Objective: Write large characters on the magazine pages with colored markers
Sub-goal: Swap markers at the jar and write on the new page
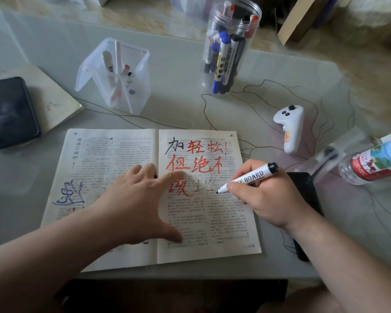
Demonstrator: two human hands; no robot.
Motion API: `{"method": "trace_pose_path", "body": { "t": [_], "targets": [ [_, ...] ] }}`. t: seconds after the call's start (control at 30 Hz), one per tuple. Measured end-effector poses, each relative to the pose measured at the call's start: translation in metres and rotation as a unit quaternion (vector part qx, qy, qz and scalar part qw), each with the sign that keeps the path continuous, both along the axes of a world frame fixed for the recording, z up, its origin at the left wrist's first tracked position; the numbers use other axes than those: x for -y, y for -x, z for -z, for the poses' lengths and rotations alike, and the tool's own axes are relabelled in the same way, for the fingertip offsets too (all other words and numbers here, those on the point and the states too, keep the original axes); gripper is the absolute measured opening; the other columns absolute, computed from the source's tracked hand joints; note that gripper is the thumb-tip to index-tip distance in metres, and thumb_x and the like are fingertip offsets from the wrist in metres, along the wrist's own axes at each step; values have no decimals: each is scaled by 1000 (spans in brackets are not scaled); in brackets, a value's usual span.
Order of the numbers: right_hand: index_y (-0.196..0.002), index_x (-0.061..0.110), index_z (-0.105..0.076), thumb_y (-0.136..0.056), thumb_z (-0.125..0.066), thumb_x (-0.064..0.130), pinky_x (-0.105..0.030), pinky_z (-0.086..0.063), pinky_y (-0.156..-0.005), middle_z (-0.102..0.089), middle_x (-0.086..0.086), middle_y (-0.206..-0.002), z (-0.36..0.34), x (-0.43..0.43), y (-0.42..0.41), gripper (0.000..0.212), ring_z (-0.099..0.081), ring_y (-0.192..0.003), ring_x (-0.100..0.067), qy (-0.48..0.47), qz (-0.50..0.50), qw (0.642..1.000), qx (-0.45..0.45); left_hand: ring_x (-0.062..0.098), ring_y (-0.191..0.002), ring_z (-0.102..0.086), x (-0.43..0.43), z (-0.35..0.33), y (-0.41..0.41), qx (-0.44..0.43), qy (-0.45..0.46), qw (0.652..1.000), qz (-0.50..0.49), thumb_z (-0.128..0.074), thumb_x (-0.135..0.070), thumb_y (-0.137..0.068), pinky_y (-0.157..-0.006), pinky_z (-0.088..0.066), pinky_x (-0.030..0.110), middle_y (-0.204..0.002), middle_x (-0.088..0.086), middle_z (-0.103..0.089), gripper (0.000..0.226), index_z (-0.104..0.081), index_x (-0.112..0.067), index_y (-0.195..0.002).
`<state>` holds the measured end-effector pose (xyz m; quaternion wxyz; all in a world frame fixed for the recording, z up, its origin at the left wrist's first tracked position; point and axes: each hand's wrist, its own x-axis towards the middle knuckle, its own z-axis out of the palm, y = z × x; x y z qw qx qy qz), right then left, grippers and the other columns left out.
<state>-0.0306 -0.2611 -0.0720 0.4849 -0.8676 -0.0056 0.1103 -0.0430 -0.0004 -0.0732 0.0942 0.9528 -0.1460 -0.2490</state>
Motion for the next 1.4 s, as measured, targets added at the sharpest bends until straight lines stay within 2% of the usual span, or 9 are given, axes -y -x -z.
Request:
{"method": "trace_pose_path", "body": {
  "t": [0.17, 0.33, 0.5, 0.67, 0.8, 0.93, 1.0, 1.17, 1.4],
  "targets": [
    [-73, 17, -66, -81, -80, 22, -30, -43, -54, -63, -3, -59, -1, -4, 3, 17, -53, -54, -14, 13, -40, 999, -22, 9, -108, -30, -5, 2, -8, 4, -5, 1000, -26, -60, -97, -47, -84, -32, 27, -110, -13, -32, 125, -1, -58, -150],
    [-78, 17, -68, -72, -73, 33, -50, -53, -65, -69, -14, -69, -2, -2, 2, 18, -62, -68, -39, -8, -26, 999, -30, 9, -109, -29, -8, 1, -9, 12, -8, 999, -35, -59, -98, -47, -87, -35, 29, -112, -13, -32, 127, 0, -56, -152],
    [-74, 17, -66, -82, -79, 19, -29, -42, -53, -62, 1, -60, -4, -2, 8, 14, -52, -54, -13, 4, -56, 998, -42, 10, -112, -30, -7, 0, -8, 11, -10, 999, -39, -59, -98, -46, -92, -39, 31, -112, -13, -30, 127, 2, -57, -149],
    [-71, 11, -65, -81, -80, 13, -25, -38, -48, -58, 0, -54, -1, -5, 11, 18, -48, -49, -13, -10, -43, 998, -44, 11, -111, -31, -5, 0, -5, 21, -21, 999, -31, -52, -103, -44, -93, -40, 32, -114, -11, -32, 128, 5, -57, -149],
    [-72, 14, -66, -79, -81, 24, -41, -49, -55, -67, -11, -63, 2, -10, 12, 19, -60, -59, -35, -7, -40, 998, -40, 11, -110, -31, -4, 1, -6, 19, -24, 999, -33, -52, -103, -44, -94, -39, 32, -113, -10, -31, 129, 5, -56, -149],
    [-73, 15, -67, -69, -75, 42, -52, -55, -60, -69, -13, -67, 4, -13, 11, 28, -63, -66, -40, -11, -23, 999, -37, 11, -110, -30, -4, 2, -6, 18, -27, 999, -33, -52, -103, -43, -94, -40, 32, -114, -10, -32, 129, 5, -56, -149],
    [-73, 16, -68, -70, -78, 42, -48, -54, -59, -69, -12, -66, 3, -14, 11, 27, -64, -64, -36, -7, -26, 999, -38, 12, -111, -31, -3, 2, -6, 15, -29, 999, -33, -52, -103, -44, -94, -40, 32, -115, -10, -32, 129, 6, -57, -148],
    [-72, 14, -65, -82, -81, 26, -22, -39, -49, -63, -1, -60, 2, -16, 14, 22, -50, -51, -7, 51, -48, 997, -34, 13, -111, -31, -3, 2, -6, 14, -29, 999, -34, -54, -101, -45, -94, -39, 33, -117, -9, -33, 128, 7, -56, -149],
    [-68, 10, -56, -82, -78, 20, -22, -35, -45, -52, 6, -48, 6, -15, 9, 28, -43, -44, -7, 69, 2, 997, -32, 12, -109, -30, -3, 2, -6, 11, -32, 999, -36, -53, -102, -46, -93, -39, 32, -118, -9, -34, 128, 7, -56, -149]
  ]
}}
